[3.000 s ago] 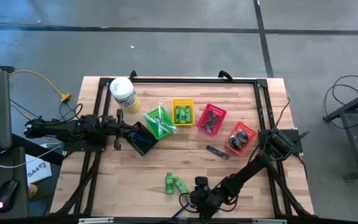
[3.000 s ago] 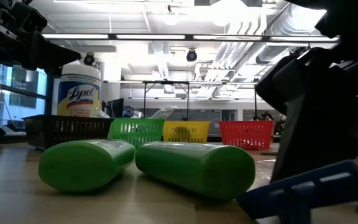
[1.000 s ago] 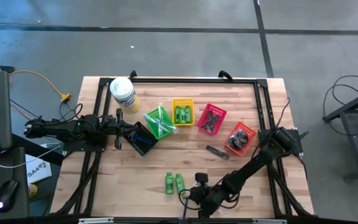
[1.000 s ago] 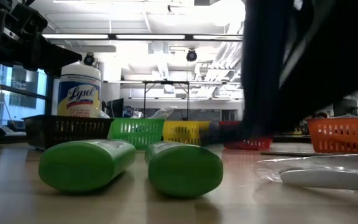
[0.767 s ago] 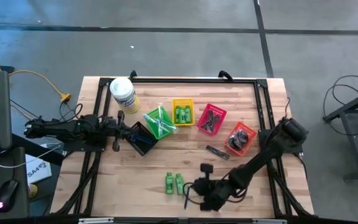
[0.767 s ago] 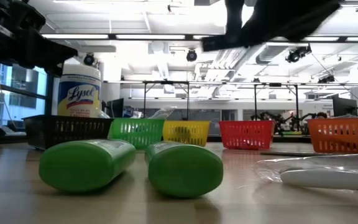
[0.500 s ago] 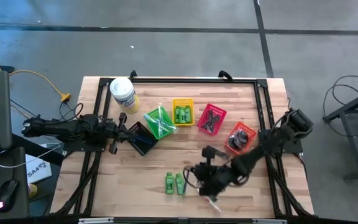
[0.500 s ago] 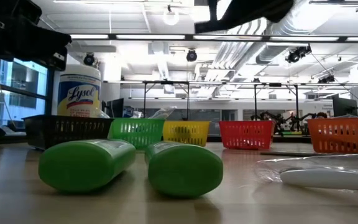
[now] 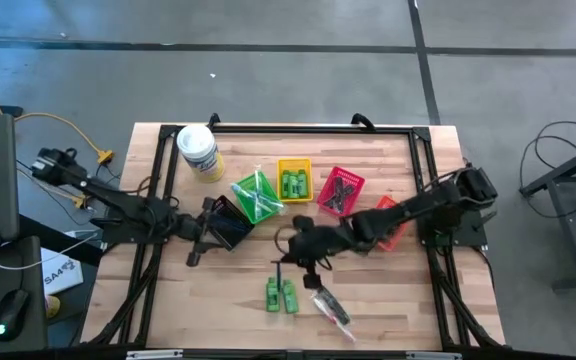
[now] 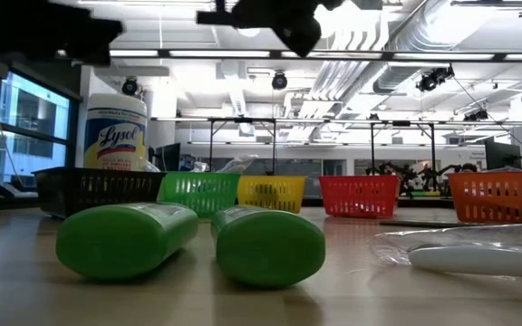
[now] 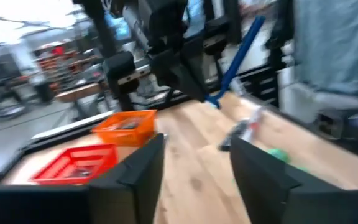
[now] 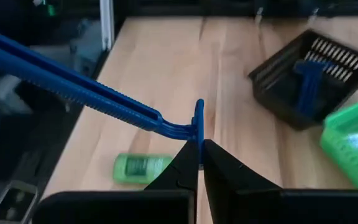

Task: Pick & Place Travel size toiletries
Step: Put the blue razor into the black bin

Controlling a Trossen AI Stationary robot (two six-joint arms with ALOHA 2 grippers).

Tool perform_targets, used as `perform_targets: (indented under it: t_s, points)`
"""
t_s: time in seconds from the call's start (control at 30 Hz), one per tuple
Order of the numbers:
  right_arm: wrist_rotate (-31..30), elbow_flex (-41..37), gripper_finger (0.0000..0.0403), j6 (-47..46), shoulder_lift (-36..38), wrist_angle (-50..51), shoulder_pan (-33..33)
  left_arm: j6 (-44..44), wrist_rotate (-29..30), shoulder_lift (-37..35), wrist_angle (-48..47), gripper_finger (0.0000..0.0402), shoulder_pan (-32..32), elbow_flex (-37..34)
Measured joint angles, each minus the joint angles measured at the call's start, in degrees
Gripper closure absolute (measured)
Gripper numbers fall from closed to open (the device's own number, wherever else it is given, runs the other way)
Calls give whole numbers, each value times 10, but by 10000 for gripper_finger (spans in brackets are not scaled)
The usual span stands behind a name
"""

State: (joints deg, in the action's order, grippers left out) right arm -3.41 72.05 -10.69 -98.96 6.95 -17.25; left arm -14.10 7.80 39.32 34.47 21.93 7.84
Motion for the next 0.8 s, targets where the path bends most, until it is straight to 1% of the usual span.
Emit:
perform_targets:
  t_s: [0.07, 0.17, 0.27, 0.4, 0.5, 0.57, 0.8]
  points:
    - [14, 0, 398, -2, 1, -14, 20, -17, 51, 47, 0, 199, 22, 36]
    - [28, 0, 398, -21, 1, -17, 49, -44, 91, 110, -7, 174, 46, 97]
    - [50, 0, 398, -33, 1, -20, 74, -69, 94, 154, -51, 164, 60, 158]
    - [76, 0, 398, -45, 1, -43, 97, -73, 96, 202, -90, 163, 62, 226]
    - [95, 0, 398, -45, 1, -59, 107, -83, 122, 225, -94, 163, 62, 255]
    - [96, 0, 398, -45, 1, -62, 110, -85, 136, 233, -92, 163, 62, 267]
    - [96, 0, 398, -43, 1, -81, 112, -86, 138, 236, -77, 163, 62, 271]
